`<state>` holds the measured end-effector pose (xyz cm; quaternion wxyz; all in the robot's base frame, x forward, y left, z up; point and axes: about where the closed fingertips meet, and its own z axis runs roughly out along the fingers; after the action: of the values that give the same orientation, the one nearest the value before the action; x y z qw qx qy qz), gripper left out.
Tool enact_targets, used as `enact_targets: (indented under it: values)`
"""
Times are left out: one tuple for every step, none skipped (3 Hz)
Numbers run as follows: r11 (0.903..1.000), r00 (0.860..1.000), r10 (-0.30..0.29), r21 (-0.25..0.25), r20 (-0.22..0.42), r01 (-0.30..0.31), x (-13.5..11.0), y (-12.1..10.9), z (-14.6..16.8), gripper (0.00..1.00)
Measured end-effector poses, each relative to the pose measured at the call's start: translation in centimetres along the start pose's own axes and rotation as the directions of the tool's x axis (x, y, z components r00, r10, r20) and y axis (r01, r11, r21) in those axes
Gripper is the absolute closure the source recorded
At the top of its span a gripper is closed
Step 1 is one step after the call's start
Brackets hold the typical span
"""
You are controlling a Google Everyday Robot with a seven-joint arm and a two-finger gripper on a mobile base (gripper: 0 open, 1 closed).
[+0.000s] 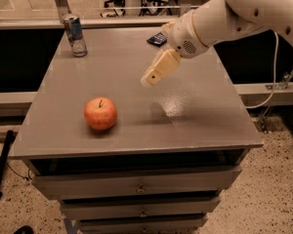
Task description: Knock redbull can over
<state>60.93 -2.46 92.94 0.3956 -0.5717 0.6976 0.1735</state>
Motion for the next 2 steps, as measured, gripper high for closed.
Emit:
enact_targets:
  values:
    - [1.0,0.999,0.006,0.0,0.045,-0.006,-0.6,-0.8,2.4,0.0]
    - [0.9998,0.993,0.003,0.02,0.121,-0.006,-2.5,-3.8,7.8,0.0]
